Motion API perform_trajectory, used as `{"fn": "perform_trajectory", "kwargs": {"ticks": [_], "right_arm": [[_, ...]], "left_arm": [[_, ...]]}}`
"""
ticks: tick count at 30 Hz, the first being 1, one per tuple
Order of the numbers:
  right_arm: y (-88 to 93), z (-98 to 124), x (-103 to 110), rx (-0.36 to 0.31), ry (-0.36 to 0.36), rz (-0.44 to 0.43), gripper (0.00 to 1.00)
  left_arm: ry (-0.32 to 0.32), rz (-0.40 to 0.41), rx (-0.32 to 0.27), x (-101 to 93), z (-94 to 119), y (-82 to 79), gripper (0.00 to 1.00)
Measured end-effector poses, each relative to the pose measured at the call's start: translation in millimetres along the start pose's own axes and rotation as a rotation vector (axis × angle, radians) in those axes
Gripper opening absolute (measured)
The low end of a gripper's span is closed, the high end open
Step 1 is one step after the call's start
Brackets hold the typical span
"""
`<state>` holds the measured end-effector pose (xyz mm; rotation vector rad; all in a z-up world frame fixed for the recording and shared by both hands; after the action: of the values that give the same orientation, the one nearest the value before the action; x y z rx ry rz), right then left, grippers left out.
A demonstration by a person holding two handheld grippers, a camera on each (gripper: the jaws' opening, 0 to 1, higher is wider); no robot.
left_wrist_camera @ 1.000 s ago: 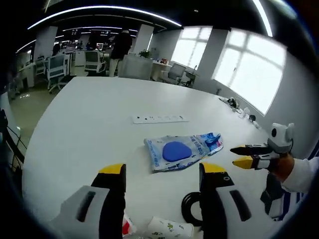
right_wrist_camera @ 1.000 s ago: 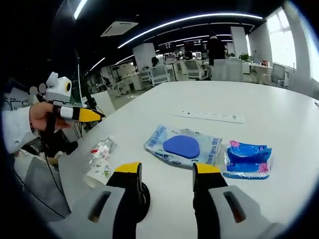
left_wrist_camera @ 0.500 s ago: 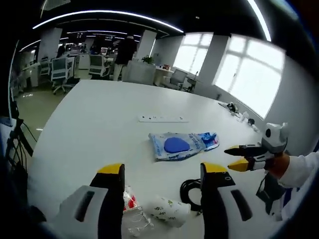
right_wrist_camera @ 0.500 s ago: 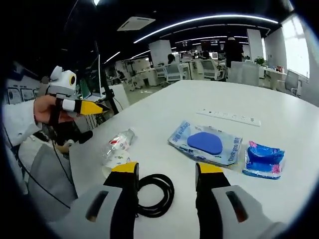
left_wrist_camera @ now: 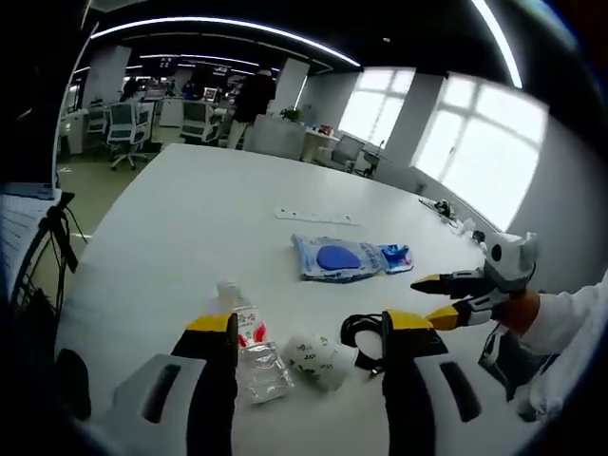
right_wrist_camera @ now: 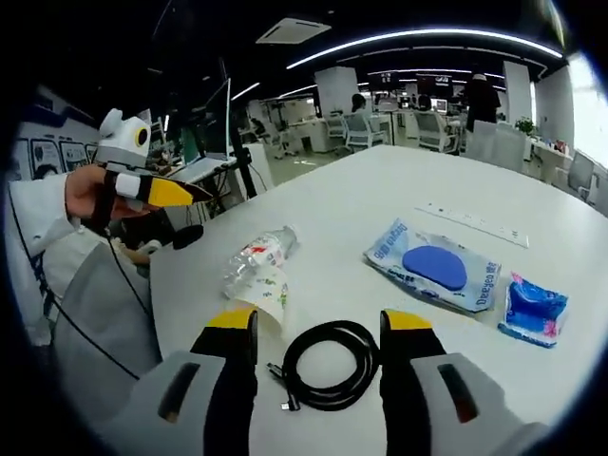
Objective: Arrange the tabletop items into an orderly group along one side of the table until the central work area is clear of visible clutter.
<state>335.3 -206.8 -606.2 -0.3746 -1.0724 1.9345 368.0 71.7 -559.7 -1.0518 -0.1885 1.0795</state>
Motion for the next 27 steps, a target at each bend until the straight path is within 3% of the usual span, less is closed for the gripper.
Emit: {"fn": "perform_trajectory", "kwargs": {"ticks": [16,27], "right_arm": [[8.7,-35,29,0.070,-0.090,0.071,0.50],[13.5,-62,33,0.128,-0.123,0.113,0.48]], "left_arm": [[0.022,0.040,0.002,2.1,23,30.7,0.64],[0.049,0.019,0.040,7.4,27,48.1,0.71]]}}
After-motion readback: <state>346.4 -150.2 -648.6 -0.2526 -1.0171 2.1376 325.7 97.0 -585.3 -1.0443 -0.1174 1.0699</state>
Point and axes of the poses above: the point that each gripper's makers call its tool centre point, and the gripper's own axes: z roughly backward along the fingers, x roughly to its left, y roughly out of its underside, the point moved 9 cm from there along z, roughly backward along the fingers, and after that the axes turned 4 degrees about x, right-handed, at the moved point
